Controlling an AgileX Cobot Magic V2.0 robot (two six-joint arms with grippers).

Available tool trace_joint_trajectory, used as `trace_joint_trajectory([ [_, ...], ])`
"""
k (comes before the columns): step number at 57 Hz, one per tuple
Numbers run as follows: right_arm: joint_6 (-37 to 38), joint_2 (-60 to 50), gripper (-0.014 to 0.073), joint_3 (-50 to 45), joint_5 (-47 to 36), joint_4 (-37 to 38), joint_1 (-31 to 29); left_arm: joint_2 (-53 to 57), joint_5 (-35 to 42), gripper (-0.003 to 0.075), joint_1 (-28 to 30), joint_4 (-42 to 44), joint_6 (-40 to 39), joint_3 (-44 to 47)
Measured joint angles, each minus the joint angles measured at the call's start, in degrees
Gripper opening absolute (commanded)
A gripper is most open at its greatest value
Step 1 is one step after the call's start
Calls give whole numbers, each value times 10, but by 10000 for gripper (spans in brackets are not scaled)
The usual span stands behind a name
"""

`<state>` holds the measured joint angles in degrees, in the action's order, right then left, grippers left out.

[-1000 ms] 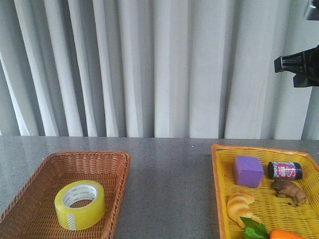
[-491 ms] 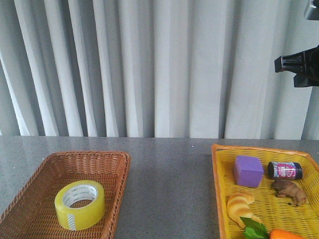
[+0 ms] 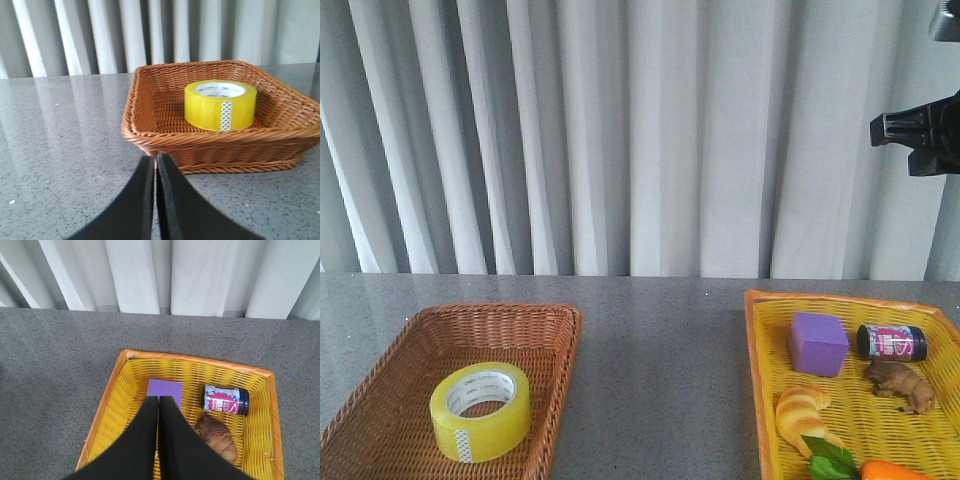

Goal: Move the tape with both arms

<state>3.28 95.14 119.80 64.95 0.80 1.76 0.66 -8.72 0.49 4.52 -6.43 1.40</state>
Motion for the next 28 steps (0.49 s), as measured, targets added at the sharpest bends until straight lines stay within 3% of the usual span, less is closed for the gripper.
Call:
trace_joint_trajectory([
  [12,0,0,-7,0,0,0,0,0,0,-6,32,0,-1,0],
  [28,0,0,-7,0,0,0,0,0,-1,-6,33,0,-1,0],
])
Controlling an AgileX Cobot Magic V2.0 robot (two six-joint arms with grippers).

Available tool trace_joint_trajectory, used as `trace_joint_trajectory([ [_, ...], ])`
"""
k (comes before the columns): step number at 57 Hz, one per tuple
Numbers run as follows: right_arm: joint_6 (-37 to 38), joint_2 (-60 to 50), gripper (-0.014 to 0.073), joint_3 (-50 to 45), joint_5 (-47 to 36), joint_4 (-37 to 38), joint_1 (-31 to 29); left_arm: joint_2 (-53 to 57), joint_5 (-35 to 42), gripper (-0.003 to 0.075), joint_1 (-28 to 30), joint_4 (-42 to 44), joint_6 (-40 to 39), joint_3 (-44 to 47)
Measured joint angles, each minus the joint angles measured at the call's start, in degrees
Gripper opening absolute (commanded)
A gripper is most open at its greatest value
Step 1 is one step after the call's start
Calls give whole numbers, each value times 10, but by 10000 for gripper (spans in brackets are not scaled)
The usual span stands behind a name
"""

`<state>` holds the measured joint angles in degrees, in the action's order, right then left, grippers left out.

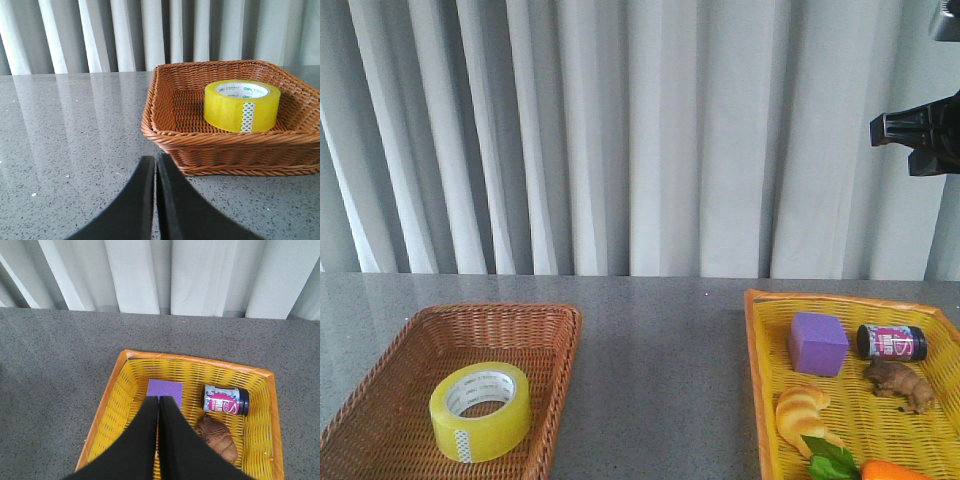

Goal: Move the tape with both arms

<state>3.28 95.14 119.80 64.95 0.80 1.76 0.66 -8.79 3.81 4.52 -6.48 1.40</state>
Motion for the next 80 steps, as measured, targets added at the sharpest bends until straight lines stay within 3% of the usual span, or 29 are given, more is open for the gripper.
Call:
trace_joint_trajectory([
  [49,0,-7,-7,-10,-9,5,0,0,0,-6,0,0,0,0],
  [57,0,-68,-7,-126,-90,23,7,0,0,-6,0,0,0,0],
  [66,0,-183,-7,-342,-220,28,8,0,0,-6,0,0,0,0],
  [80,0,-390,-7,-613,-335,30,8,0,0,-6,0,0,0,0],
])
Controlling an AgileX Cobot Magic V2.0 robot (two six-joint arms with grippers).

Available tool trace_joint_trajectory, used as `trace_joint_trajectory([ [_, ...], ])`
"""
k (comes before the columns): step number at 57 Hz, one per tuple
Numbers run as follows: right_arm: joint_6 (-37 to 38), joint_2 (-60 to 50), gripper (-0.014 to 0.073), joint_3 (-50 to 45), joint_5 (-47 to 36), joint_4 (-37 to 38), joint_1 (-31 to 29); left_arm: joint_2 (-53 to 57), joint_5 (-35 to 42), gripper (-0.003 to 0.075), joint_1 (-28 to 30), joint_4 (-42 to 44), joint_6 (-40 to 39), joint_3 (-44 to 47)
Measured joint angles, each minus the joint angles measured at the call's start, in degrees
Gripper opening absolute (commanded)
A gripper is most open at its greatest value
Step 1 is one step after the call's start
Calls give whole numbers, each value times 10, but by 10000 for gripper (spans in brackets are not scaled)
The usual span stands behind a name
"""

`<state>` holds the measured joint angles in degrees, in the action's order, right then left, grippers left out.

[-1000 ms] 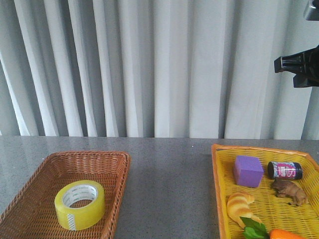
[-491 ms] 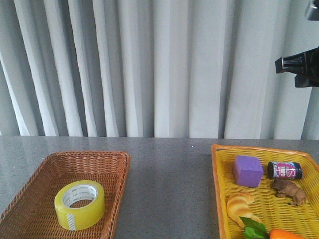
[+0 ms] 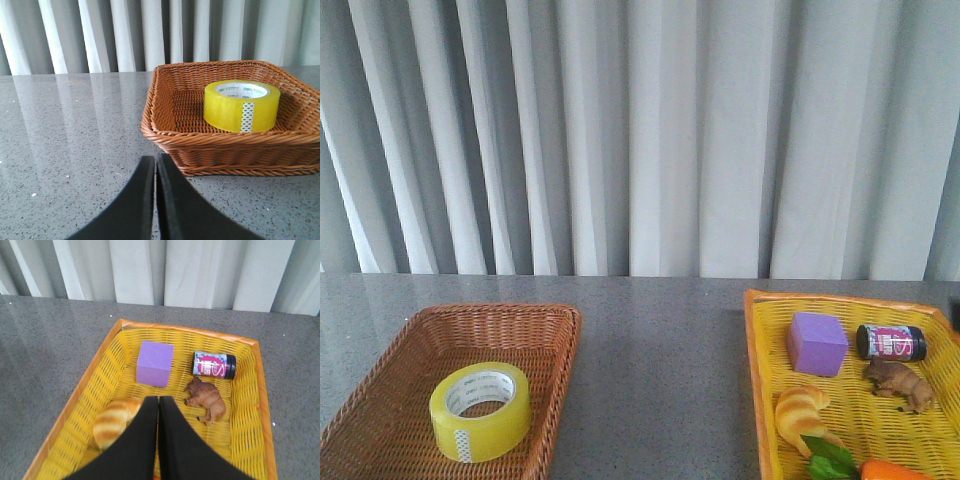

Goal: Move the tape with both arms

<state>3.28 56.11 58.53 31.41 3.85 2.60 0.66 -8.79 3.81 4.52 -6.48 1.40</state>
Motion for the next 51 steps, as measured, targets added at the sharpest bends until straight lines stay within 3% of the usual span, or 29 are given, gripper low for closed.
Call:
trace_joint_trajectory([
  [13,-14,-202,-7,-254,-107,0,0,0,0,-6,0,0,0,0],
  [22,-18,-309,-7,-376,-159,0,0,0,0,-6,0,0,0,0],
  [43,-18,-517,-7,-572,-202,-29,-12,0,0,-6,0,0,0,0],
  [51,-18,-563,-7,-600,-212,-30,-13,0,0,-6,0,0,0,0],
])
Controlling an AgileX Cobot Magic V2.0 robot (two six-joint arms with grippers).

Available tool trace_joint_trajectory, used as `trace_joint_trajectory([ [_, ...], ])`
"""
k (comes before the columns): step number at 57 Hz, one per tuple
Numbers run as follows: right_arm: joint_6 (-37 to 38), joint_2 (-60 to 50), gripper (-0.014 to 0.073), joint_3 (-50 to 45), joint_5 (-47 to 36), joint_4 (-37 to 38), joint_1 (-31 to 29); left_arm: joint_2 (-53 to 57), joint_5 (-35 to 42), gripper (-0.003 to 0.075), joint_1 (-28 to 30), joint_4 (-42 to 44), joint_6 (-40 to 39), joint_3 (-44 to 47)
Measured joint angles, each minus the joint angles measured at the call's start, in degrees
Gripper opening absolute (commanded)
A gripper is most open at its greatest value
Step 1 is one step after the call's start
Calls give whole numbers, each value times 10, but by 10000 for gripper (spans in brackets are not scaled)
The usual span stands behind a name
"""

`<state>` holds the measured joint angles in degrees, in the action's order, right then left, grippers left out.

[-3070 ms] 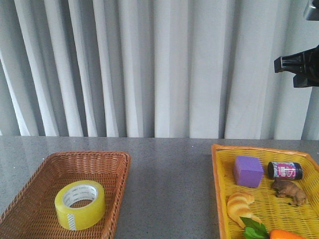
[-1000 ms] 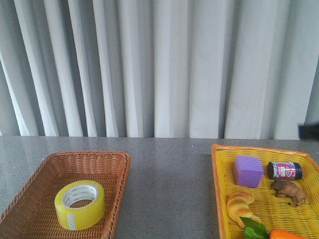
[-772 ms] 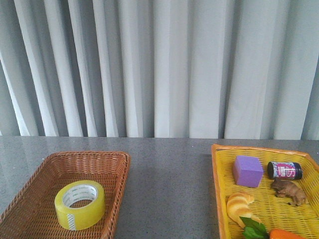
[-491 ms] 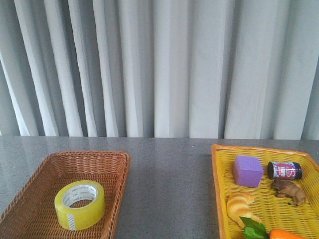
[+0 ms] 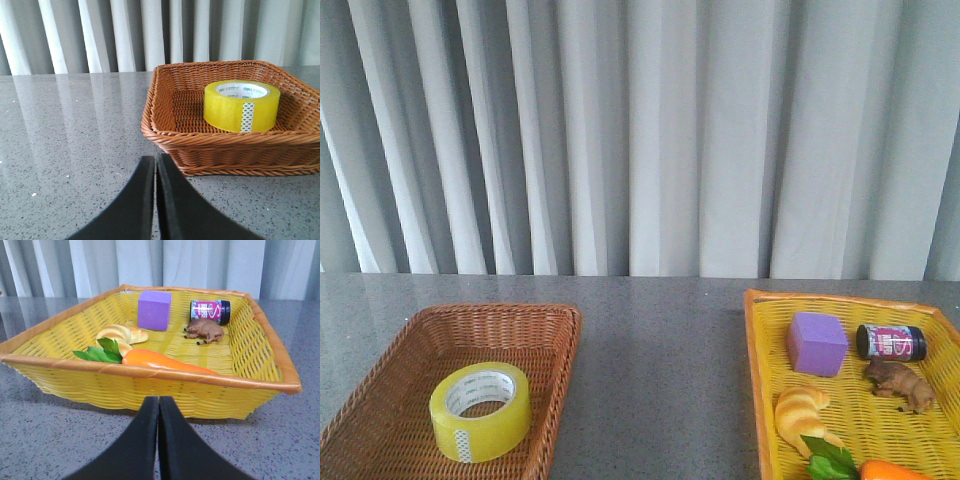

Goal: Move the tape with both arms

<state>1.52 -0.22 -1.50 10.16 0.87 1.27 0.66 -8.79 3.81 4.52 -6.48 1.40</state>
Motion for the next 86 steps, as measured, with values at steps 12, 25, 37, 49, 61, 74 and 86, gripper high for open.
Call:
trace_joint_trajectory([
  [12,-1,-5,-7,0,4,13,0,0,0,-6,0,0,0,0],
  [25,-1,-5,-7,0,3,13,0,0,0,-6,0,0,0,0],
  [37,-1,-5,-7,0,0,6,0,0,0,-6,0,0,0,0],
  [49,-1,-5,-7,0,0,4,0,0,0,-6,0,0,0,0],
  [61,-1,-5,-7,0,0,4,0,0,0,-6,0,0,0,0],
  [74,-1,-5,-7,0,0,4,0,0,0,-6,0,0,0,0],
  [86,-1,-5,-7,0,0,3,0,0,0,-6,0,0,0,0],
])
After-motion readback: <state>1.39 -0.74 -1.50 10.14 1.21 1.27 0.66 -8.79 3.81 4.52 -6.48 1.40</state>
